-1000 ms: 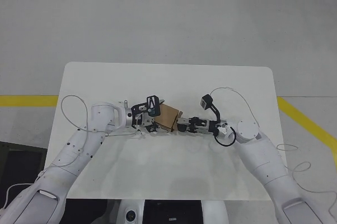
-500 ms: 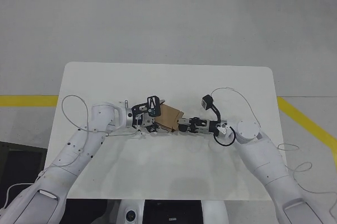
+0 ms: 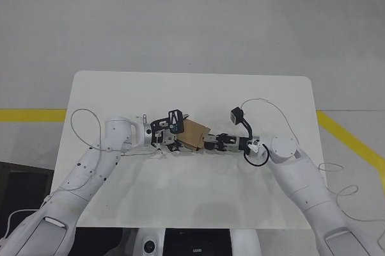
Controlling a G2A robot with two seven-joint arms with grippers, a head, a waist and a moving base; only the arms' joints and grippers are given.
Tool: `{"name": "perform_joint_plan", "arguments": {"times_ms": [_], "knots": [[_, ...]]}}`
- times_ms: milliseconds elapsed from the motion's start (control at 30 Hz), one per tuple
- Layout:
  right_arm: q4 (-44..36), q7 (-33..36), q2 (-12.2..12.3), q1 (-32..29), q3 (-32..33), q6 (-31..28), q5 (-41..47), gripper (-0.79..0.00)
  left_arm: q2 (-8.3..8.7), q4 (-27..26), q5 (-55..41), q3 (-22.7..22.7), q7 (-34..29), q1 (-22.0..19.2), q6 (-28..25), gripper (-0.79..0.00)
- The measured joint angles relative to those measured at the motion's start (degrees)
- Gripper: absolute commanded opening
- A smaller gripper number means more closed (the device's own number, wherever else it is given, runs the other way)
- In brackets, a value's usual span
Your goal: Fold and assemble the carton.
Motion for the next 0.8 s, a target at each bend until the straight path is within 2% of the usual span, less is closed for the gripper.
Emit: {"name": "perform_joint_plan", "arguments": {"times_ms": [367,567,800], "knots": [[-0.2,0.6,-0.4,2.3,-1.2,2.1,-1.5,-0.683,-0.03,-0.4,0.2,0.1,0.1,0.1,-0.2,0.0],[0.1,1.2,-0.5,3.1,-1.7,2.5,-1.7,-0.579,-0.04,-0.4,0.2,0.1,0.1,0.1,-0.2,0.0],[-1.6,1.4,0.1,2.0,-0.2,2.7,-2.4,-0.57,-0.06,-0.1,0.2,0.1,-0.1,0.1,-0.1,0.0]]}}
